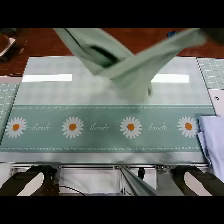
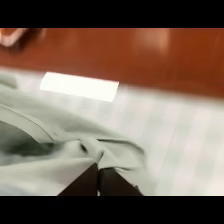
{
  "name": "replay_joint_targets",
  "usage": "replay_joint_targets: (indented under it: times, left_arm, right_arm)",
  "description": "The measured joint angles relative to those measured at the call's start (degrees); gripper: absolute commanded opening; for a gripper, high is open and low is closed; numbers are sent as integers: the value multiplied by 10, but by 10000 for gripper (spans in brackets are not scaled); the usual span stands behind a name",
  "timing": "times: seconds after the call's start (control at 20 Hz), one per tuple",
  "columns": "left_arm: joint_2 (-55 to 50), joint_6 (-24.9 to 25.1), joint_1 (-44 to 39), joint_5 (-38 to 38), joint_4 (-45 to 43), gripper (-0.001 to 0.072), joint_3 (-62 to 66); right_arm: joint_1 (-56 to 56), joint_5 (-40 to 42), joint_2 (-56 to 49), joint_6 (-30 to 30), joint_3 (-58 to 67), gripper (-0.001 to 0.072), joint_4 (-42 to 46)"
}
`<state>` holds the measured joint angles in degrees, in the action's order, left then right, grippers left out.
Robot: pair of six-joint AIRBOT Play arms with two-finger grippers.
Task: Fold the shirts.
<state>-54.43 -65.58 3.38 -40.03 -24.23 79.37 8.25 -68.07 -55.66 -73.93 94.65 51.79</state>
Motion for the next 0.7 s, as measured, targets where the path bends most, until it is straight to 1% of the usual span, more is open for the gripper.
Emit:
replay_joint_targets:
  times: [0.15,0.3,0.45,0.55,0.7]
  left_arm:
    - [94,-14,65,20,-49,16,37]
    - [186,-47,130,29,-104,16,50]
    - [275,-65,189,32,-161,16,55]
    - [322,-76,223,20,-198,16,57]
    - [362,-103,268,-46,-259,16,54]
  right_arm:
    - [2,6,62,-19,95,20,54]
    - [2,8,129,-37,133,20,111]
    - [2,-7,181,-53,147,20,162]
    - [2,-30,204,-67,151,20,197]
    - [2,-66,221,-83,144,20,228]
